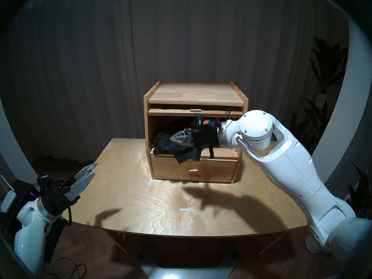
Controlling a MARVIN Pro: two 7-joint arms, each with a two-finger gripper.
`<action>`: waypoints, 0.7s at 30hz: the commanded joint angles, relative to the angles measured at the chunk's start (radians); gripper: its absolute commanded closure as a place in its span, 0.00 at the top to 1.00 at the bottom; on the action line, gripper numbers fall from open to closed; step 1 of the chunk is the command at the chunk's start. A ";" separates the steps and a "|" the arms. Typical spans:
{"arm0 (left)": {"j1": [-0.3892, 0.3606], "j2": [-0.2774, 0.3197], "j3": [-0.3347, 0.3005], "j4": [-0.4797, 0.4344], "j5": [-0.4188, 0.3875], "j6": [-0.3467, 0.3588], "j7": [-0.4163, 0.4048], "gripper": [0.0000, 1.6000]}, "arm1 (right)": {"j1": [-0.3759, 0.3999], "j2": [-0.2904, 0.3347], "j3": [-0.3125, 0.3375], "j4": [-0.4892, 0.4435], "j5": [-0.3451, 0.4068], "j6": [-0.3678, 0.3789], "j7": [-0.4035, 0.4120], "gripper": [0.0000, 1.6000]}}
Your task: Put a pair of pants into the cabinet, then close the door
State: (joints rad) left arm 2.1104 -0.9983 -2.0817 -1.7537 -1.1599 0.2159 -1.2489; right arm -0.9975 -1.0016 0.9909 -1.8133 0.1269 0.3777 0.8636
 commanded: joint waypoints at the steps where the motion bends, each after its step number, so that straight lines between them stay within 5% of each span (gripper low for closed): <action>1: -0.003 0.002 -0.003 -0.011 -0.003 0.000 -0.003 1.00 | -0.111 0.110 0.060 -0.042 -0.015 0.044 -0.048 0.00; 5: -0.001 0.001 -0.004 -0.013 -0.004 0.001 -0.003 1.00 | -0.177 0.155 0.085 -0.115 -0.010 0.027 -0.136 0.00; 11: 0.001 0.001 -0.006 -0.015 -0.005 0.002 -0.002 1.00 | -0.250 0.071 0.144 -0.128 -0.082 -0.015 -0.231 0.00; 21: 0.000 0.001 -0.006 -0.015 -0.005 0.002 -0.002 1.00 | -0.138 -0.032 0.036 0.020 -0.157 -0.063 -0.326 0.00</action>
State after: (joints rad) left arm 2.1109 -0.9984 -2.0829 -1.7567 -1.1608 0.2163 -1.2490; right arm -1.2066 -0.9406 1.0655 -1.8676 0.0125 0.3525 0.5835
